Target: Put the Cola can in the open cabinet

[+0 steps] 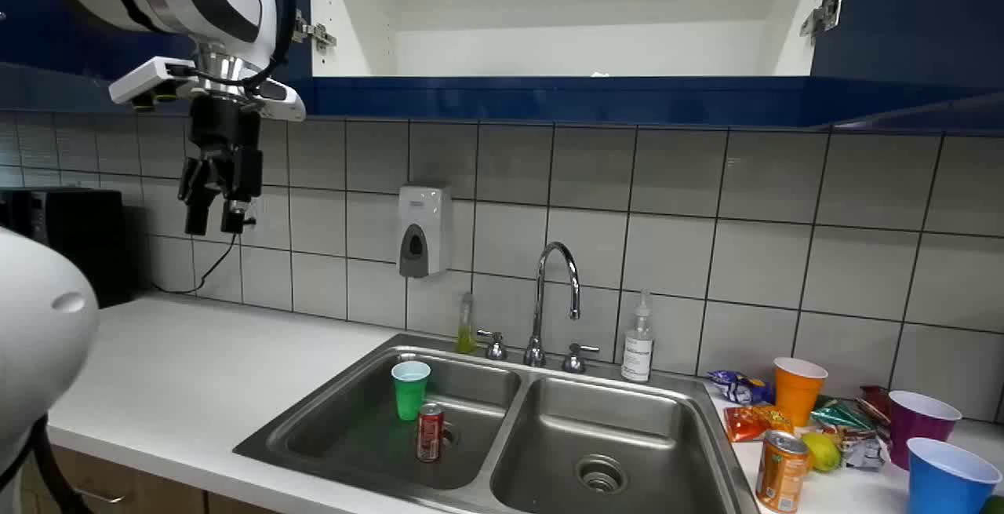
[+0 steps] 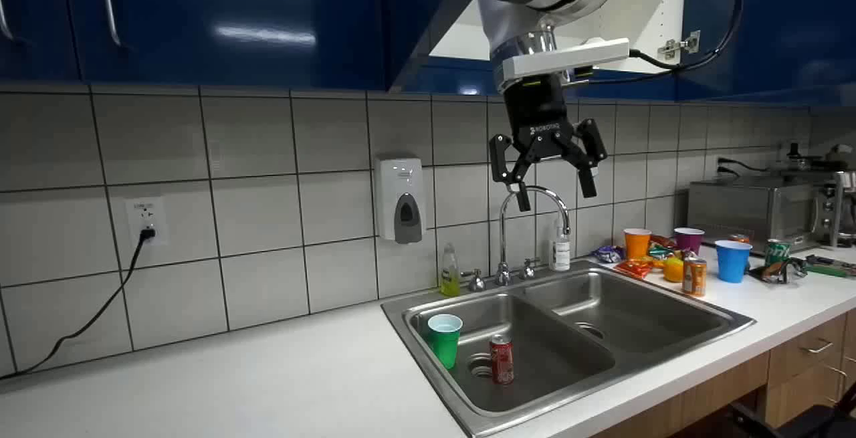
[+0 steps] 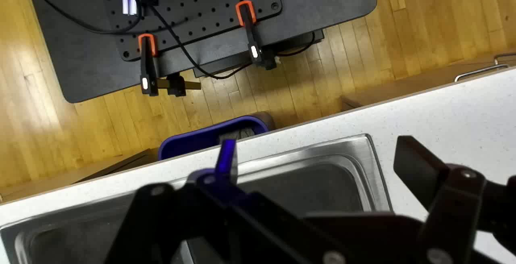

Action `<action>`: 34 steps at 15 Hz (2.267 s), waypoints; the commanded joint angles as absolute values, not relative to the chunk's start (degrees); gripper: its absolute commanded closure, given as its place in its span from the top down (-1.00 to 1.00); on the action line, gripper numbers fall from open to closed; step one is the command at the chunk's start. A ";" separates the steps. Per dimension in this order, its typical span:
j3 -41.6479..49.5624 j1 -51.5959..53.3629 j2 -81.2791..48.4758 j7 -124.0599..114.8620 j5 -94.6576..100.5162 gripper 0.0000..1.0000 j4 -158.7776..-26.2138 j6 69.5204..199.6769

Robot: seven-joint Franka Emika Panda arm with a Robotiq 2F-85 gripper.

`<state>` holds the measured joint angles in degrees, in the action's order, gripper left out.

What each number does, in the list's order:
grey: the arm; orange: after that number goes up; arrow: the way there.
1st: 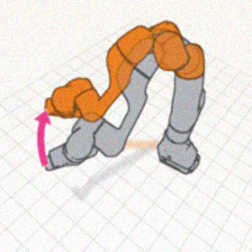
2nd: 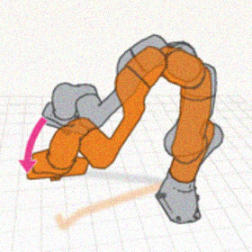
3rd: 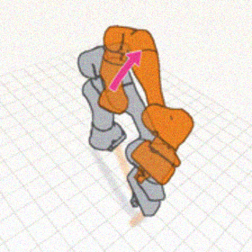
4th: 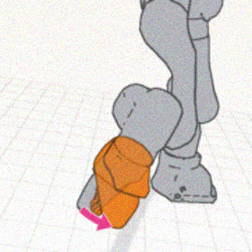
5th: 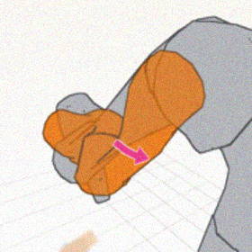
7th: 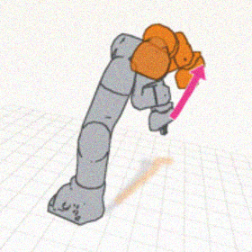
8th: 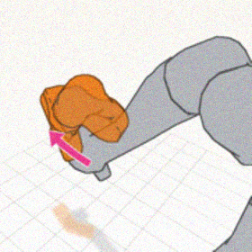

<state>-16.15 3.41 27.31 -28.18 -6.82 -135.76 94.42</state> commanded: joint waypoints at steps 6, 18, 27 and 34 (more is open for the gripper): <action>-15.51 4.15 27.19 -28.44 -6.55 1.00 -135.71 94.41; -15.51 4.15 27.19 -28.44 -6.55 1.00 -135.71 94.41; -14.89 3.66 27.25 -28.19 -6.20 1.00 -136.03 94.91; -10.69 2.47 26.63 -24.58 -3.61 1.00 -137.12 97.27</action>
<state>-12.23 3.11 27.05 -27.51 -4.83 -136.74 95.97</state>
